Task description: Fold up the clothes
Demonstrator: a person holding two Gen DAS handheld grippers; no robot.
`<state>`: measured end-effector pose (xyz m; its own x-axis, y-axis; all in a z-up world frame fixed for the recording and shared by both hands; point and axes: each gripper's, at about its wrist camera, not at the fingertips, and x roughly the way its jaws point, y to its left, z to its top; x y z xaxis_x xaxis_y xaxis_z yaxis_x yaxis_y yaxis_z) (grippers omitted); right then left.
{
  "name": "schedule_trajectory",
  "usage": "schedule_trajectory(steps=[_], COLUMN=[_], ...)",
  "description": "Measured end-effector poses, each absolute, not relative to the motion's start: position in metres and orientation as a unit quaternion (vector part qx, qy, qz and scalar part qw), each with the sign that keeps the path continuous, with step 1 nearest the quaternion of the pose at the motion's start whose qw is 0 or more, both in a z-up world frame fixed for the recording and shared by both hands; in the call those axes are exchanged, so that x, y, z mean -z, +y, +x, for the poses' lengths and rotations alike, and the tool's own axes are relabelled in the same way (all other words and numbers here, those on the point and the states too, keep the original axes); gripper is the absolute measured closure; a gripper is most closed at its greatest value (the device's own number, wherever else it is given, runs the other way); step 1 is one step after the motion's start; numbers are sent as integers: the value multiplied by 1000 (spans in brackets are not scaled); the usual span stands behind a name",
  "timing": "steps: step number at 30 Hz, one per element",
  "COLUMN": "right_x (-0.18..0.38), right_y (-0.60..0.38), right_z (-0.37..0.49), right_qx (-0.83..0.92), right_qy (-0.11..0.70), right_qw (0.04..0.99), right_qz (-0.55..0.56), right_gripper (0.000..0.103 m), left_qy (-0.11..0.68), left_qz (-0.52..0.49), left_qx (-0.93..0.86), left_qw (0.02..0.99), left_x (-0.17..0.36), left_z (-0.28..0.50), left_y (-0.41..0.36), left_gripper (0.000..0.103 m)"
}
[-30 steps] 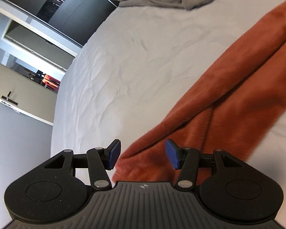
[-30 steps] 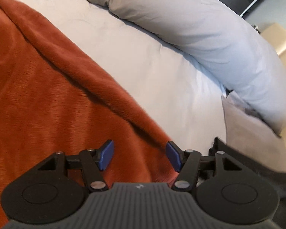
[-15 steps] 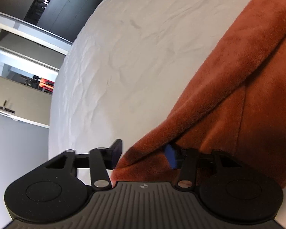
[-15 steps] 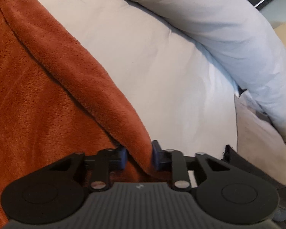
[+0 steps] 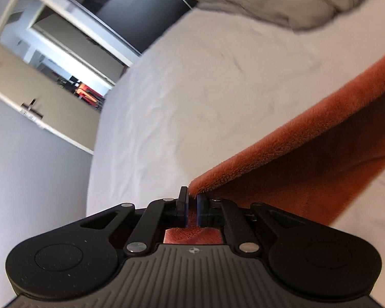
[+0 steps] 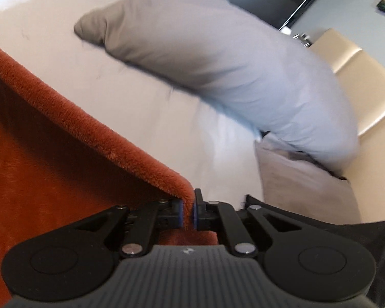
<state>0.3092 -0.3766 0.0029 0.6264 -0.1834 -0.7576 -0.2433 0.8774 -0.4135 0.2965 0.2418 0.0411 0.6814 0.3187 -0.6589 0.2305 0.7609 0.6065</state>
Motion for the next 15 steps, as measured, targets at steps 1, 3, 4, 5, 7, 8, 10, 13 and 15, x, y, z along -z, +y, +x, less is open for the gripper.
schedule_trajectory(steps=[1, 3, 4, 5, 7, 8, 10, 13, 15], right_x=[-13, -32, -41, -48, -60, -65, -71, -67, -57], right_y=[-376, -376, -376, -377, -378, -379, -381, -384, -385], right_z=[299, 278, 266, 255, 231, 218, 193, 157, 134], right_qx=[-18, -20, -21, -23, -28, -31, -35, -44, -46], right_qy=[428, 420, 416, 413, 411, 411, 412, 421, 432], right_qw=[870, 876, 878, 880, 882, 882, 883, 880, 875], right_qz=[-244, -238, -235, -234, -229, -227, -220, -215, -215], right_gripper=[95, 95, 95, 95, 95, 95, 95, 95, 95], left_qy=[394, 386, 383, 381, 380, 380, 381, 385, 391], left_qz=[340, 335, 331, 324, 316, 317, 326, 325, 328], left_qx=[-26, -26, -25, -24, -21, -17, -9, 1, 11], left_qw=[853, 859, 862, 865, 869, 869, 865, 864, 860], left_x=[-54, -76, -87, -97, -112, -117, -120, -114, -103], left_z=[281, 249, 232, 214, 179, 165, 132, 82, 57], left_y=[243, 246, 249, 251, 254, 256, 259, 261, 259], left_gripper=[99, 99, 99, 99, 99, 99, 99, 99, 99])
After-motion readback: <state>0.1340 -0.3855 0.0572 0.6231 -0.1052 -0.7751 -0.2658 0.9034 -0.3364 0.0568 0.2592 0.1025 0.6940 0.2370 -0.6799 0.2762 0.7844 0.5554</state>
